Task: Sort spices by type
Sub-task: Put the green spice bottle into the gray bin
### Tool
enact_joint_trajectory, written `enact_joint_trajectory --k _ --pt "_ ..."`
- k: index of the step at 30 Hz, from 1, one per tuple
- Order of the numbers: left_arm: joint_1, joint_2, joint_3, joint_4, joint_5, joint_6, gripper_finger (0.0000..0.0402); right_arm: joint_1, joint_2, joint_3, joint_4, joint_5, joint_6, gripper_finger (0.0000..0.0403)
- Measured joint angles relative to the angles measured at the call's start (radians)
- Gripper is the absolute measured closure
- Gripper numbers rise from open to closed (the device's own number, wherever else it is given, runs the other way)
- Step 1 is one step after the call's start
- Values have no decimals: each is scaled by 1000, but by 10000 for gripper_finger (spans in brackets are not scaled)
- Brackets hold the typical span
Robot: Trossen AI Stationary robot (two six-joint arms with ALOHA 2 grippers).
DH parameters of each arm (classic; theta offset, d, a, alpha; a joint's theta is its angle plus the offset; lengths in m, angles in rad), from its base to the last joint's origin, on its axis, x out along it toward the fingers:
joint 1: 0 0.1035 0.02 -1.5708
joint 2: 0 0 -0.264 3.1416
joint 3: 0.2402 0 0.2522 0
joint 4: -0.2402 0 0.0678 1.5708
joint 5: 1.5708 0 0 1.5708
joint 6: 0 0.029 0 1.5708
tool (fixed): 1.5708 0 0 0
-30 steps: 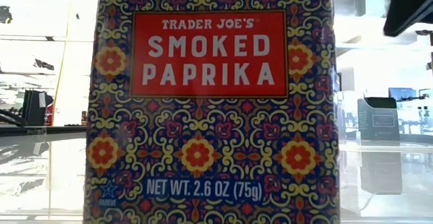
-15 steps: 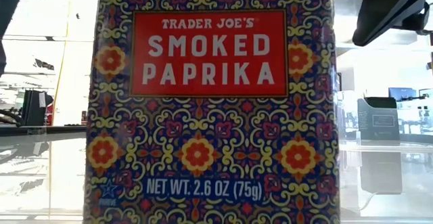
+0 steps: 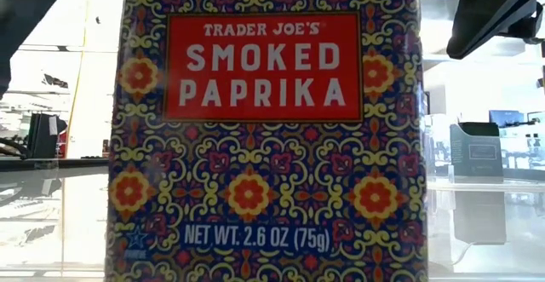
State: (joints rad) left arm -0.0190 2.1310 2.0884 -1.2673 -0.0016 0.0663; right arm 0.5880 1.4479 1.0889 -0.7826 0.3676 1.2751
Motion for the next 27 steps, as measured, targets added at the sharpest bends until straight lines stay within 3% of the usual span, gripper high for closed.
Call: enact_joint_trajectory --k 14,27 --pt "40 31 -1 23 -30 17 205 0 0 0 -24 0 0 365" --pt "53 31 -93 72 -32 18 205 -2 0 0 -24 0 0 365"
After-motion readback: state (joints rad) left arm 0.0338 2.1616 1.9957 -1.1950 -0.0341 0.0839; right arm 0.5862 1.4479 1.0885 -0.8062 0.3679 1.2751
